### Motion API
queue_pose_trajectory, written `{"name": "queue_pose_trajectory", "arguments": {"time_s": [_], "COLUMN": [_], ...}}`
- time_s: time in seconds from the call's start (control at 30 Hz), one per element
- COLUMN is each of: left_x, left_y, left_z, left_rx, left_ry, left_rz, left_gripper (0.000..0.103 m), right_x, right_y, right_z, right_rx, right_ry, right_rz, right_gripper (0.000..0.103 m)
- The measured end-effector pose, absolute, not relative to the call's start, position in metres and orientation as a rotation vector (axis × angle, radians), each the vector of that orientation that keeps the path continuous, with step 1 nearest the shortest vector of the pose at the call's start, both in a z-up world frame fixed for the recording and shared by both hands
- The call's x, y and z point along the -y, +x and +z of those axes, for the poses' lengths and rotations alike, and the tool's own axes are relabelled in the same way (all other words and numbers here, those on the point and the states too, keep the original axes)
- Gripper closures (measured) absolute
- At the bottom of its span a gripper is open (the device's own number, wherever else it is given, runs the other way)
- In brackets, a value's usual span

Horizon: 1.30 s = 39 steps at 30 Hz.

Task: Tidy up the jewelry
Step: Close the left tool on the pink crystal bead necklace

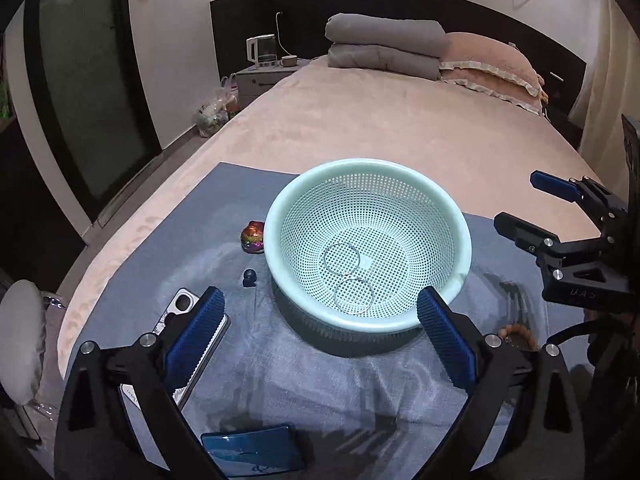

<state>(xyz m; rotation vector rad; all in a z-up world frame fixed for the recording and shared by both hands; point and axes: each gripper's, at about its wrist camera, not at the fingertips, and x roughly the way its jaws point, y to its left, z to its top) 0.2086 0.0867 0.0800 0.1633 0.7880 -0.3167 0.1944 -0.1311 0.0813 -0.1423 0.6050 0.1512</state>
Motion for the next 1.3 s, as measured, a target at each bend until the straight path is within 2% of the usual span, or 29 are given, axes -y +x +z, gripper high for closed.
{"name": "queue_pose_trajectory", "arguments": {"time_s": [0.4,0.73,0.9,0.97,1.17,1.23,1.3], "left_x": [-0.044,-0.003,0.016,0.023,0.037,0.039,0.039], "left_y": [0.157,0.135,0.133,0.134,0.141,0.144,0.148], "left_z": [0.06,0.021,0.007,0.001,-0.017,-0.023,-0.03], "left_rx": [-0.856,-0.907,-0.92,-0.937,-0.965,-0.979,-0.987], "left_ry": [0.271,0.306,0.357,0.367,0.391,0.386,0.394], "left_rz": [-0.454,-0.526,-0.541,-0.558,-0.565,-0.568,-0.546], "left_gripper": [0.006,0.006,0.013,0.017,0.02,0.024,0.037], "right_x": [0.166,0.187,0.191,0.193,0.194,0.193,0.191], "right_y": [0.147,0.122,0.118,0.118,0.118,0.118,0.119], "right_z": [0.093,0.066,0.047,0.039,0.013,0.002,-0.01], "right_rx": [-0.614,-0.667,-0.703,-0.72,-0.781,-0.809,-0.842], "right_ry": [-0.157,-0.15,-0.14,-0.131,-0.108,-0.107,-0.112], "right_rz": [0.143,0.14,0.163,0.172,0.198,0.206,0.212], "right_gripper": [0.017,0.018,0.019,0.023,0.028,0.032,0.037]}}
